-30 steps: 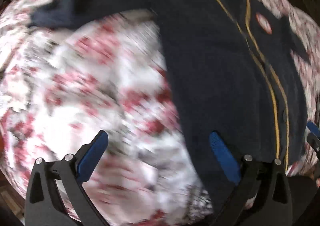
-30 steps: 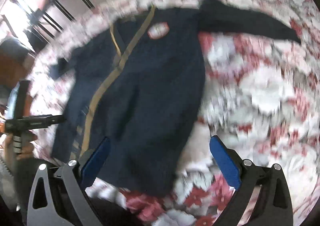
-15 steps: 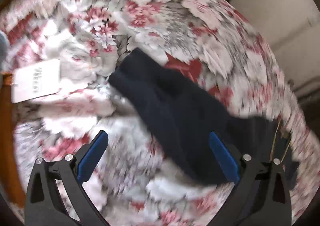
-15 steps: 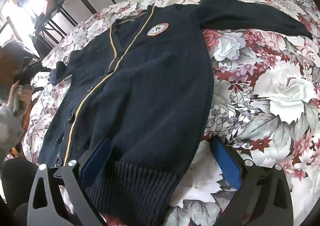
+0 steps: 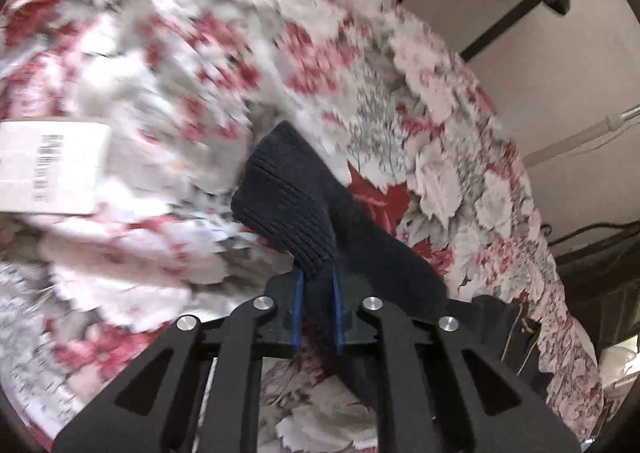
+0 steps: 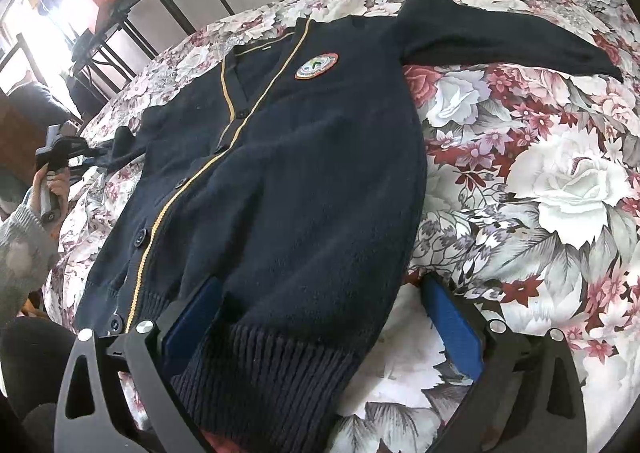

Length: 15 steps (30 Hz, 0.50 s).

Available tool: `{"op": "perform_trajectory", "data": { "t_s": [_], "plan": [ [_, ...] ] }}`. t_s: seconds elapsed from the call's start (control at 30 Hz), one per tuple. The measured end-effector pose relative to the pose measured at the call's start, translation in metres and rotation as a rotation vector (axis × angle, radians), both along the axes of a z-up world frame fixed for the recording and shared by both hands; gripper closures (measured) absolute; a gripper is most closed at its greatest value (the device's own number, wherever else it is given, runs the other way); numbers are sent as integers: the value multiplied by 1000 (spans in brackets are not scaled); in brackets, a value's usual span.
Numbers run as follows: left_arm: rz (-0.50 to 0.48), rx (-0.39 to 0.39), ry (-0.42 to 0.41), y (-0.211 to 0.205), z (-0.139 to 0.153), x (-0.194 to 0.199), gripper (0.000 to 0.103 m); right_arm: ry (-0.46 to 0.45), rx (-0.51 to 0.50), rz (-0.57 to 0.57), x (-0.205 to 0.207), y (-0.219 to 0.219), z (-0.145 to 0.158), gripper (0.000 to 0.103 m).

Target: Fold small clothes

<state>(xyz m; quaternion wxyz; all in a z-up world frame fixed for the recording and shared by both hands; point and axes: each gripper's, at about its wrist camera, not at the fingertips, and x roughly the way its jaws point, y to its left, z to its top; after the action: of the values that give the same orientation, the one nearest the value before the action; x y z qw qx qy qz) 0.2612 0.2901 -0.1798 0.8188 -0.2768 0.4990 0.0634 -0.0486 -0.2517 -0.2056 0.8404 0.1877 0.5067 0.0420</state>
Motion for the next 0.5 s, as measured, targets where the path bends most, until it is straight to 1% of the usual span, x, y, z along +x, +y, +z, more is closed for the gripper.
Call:
{"op": "perform_trajectory", "data": {
  "t_s": [0.03,0.07,0.1,0.13,0.17,0.2,0.23,0.3,0.33,0.37,0.4,0.43,0.47,0.5],
  "plan": [
    [26,12,-29,3,5,-6,93,-1,0,0,0,0,0,3],
    [40,31,-38,8,10,-23,92,-2,0,0,0,0,0,3],
    [52,68,-30,8,7,-29,92,-4,2,-1,0,0,0,3],
    [53,101,-4,15,7,-51,89,-5,3,-2,0,0,0,3],
    [57,156,53,14,-4,-56,86,-6,4,-2,0,-1,-1,3],
    [57,181,85,13,-14,-60,85,-7,4,-2,0,-1,-1,3],
    [58,181,76,13,-16,-66,85,-6,4,-2,0,-1,0,3],
    [81,179,61,9,-10,-71,80,-2,3,-3,0,-1,-1,3],
    [106,179,64,8,-4,-74,71,5,8,-4,0,-1,0,3],
    [150,182,54,6,5,-82,57,11,20,-14,1,-4,3,3],
    [184,180,20,1,16,-90,48,3,50,-46,1,-9,9,3],
    [180,179,-17,-5,25,-96,36,-23,79,-79,1,-14,15,3],
    [144,198,-69,-18,36,-97,30,-69,97,-116,3,-23,24,3],
    [110,220,-84,-25,41,-96,29,-106,90,-151,10,-33,34,3]
  ]
}}
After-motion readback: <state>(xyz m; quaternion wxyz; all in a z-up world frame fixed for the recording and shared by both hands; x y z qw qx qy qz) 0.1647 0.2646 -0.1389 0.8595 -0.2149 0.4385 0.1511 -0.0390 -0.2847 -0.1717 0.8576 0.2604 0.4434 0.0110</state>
